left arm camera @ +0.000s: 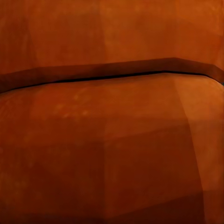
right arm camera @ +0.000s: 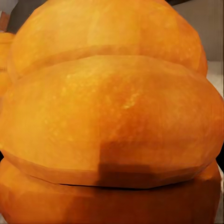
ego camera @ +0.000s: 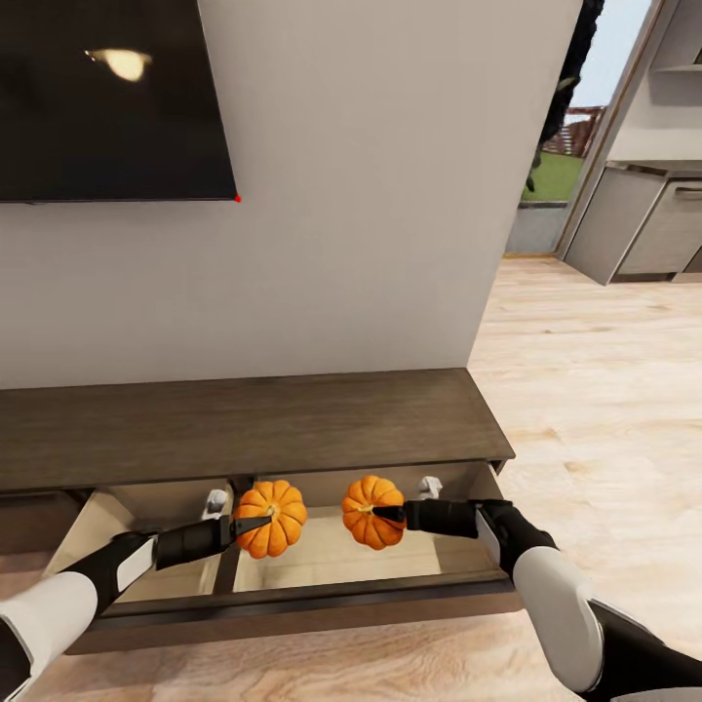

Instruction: Place each of the two pumpkins and all three candles from the living room inside a cabinet in the living room (use any cabinet), then make sure every cabinet is closed, and position the cauldron so it is next to a table in the living room.

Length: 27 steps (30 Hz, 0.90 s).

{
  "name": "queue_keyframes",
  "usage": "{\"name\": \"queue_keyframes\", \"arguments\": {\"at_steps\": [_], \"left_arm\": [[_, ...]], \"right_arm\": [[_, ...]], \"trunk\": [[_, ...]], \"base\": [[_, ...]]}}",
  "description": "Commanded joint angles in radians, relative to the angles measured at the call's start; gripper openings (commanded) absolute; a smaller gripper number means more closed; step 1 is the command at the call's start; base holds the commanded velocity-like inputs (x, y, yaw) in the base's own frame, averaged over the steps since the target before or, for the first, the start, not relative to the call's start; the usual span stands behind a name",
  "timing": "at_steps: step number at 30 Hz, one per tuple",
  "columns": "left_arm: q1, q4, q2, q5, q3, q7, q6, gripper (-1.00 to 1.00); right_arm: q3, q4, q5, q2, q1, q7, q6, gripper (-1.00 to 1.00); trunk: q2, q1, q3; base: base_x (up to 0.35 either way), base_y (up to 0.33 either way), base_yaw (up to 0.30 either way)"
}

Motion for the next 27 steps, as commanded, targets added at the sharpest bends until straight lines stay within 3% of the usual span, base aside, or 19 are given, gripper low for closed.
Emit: {"name": "queue_keyframes", "arguments": {"at_steps": [1,7,12,13,14,27], "left_arm": [[0.000,0.000,-0.006,0.000,0.003,0.000,0.000,-1.00],[-0.001,0.000,-0.073,0.006,0.009,0.009,-0.001,-1.00],[-0.001,0.000,-0.103,0.006,0.012,0.013,-0.011,-1.00],[-0.001,0.002,-0.110,0.006,0.012,0.016,-0.033,-1.00],[-0.001,0.005,-0.133,0.006,0.011,0.041,-0.092,-1.00],[-0.001,0.006,-0.143,0.011,0.011,0.047,-0.100,-1.00]], "right_arm": [[0.000,-0.004,-0.002,-0.002,0.000,-0.001,0.010,-1.00],[0.002,-0.031,0.000,-0.003,-0.003,-0.004,0.035,-1.00],[0.002,-0.032,0.001,-0.003,-0.008,-0.002,0.037,-1.00],[0.003,-0.031,0.001,-0.003,-0.009,-0.002,0.039,-1.00],[0.005,-0.030,0.002,-0.004,-0.009,-0.001,0.042,-1.00],[0.007,-0.029,0.004,-0.003,-0.010,0.000,0.056,-1.00]], "trunk": [[0.000,0.000,0.000],[0.000,0.000,0.004],[0.000,0.000,0.007],[0.000,0.000,0.007],[0.000,0.000,0.007],[0.000,0.000,0.007]], "base": [[0.000,0.000,0.000],[0.000,0.000,-0.125],[0.000,0.000,-0.150],[0.000,0.000,-0.031],[0.000,0.000,-0.003],[0.000,-0.044,0.000]]}}
